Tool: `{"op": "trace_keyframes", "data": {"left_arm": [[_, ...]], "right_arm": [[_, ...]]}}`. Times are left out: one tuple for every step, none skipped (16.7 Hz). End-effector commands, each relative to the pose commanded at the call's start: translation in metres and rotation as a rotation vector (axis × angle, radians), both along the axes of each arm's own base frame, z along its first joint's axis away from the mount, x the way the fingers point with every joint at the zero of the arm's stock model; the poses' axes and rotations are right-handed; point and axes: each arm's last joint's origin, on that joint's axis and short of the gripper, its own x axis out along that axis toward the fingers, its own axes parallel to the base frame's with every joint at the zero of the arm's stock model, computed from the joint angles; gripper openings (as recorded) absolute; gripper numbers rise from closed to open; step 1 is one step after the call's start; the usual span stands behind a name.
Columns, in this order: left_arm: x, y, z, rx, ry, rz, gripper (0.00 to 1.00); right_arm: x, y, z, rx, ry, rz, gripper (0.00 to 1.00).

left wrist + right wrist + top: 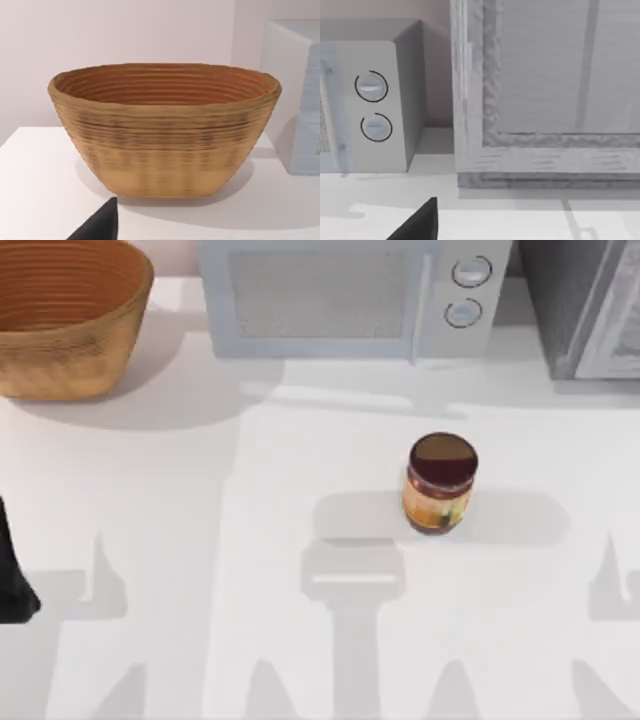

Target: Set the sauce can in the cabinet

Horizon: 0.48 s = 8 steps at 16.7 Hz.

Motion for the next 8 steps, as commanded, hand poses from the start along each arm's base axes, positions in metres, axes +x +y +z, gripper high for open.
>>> {"op": "trace_keyframes", "data": {"left_arm": [[0.0, 0.0, 0.0, 0.0, 0.0, 0.0, 1.0], [0.0, 0.0, 0.0, 0.0, 0.0, 0.0, 1.0], [0.0, 0.0, 0.0, 0.0, 0.0, 0.0, 1.0], [0.0, 0.0, 0.0, 0.0, 0.0, 0.0, 1.0], [0.0, 0.0, 0.0, 0.0, 0.0, 0.0, 1.0], [0.0, 0.0, 0.0, 0.0, 0.0, 0.0, 1.0], [0.0, 0.0, 0.0, 0.0, 0.0, 0.0, 1.0], [0.0, 0.0, 0.0, 0.0, 0.0, 0.0, 1.0]], "right_arm": [[0.0, 0.0, 0.0, 0.0, 0.0, 0.0, 1.0], [0.0, 0.0, 0.0, 0.0, 0.0, 0.0, 1.0], [0.0, 0.0, 0.001, -0.002, 0.002, 0.008, 1.0], [0.001, 0.001, 0.003, -0.006, 0.006, 0.024, 1.0], [0.001, 0.002, 0.006, -0.012, 0.013, 0.047, 1.0], [0.003, 0.003, 0.01, -0.021, 0.022, 0.076, 1.0], [0.004, 0.004, 0.015, -0.032, 0.036, 0.112, 1.0], [0.007, 0.006, 0.02, -0.046, 0.053, 0.152, 1.0]]}}
